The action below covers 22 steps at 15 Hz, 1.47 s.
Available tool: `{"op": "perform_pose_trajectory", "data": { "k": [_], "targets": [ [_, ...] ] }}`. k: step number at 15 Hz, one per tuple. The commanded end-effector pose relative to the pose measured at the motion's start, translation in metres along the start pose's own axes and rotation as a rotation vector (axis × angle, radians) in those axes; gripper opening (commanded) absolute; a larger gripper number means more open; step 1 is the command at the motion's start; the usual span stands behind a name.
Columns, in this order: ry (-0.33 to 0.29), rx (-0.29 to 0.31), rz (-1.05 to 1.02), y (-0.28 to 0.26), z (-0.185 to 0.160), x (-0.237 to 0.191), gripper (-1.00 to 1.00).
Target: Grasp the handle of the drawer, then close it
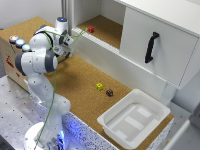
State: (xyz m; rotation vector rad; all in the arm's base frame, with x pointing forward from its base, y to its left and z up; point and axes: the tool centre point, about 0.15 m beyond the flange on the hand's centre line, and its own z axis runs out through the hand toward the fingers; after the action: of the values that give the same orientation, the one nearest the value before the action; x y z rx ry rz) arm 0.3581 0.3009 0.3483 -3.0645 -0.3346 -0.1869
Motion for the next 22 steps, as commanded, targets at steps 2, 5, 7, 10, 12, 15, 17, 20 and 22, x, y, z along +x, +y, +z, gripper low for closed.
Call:
{"op": "perform_pose_trajectory", "data": {
  "k": [2,5,7,10,12,15,17,20,22],
  "targets": [
    [0.007,-0.124,0.087,0.037,-0.034,-0.013,1.0],
    [0.022,-0.104,0.127,0.052,-0.039,-0.015,1.0],
    [0.052,-0.087,0.143,0.061,-0.051,-0.005,1.0],
    [0.157,-0.107,0.166,0.067,-0.089,0.028,1.0],
    [0.191,-0.113,0.18,0.072,-0.104,0.049,1.0],
    [0.214,-0.147,0.161,0.074,-0.121,0.087,1.0],
    [0.226,-0.146,0.169,0.079,-0.127,0.113,1.0],
    [0.256,-0.131,0.169,0.083,-0.132,0.157,1.0],
    [0.259,-0.144,0.144,0.078,-0.134,0.185,1.0]
  ]
}}
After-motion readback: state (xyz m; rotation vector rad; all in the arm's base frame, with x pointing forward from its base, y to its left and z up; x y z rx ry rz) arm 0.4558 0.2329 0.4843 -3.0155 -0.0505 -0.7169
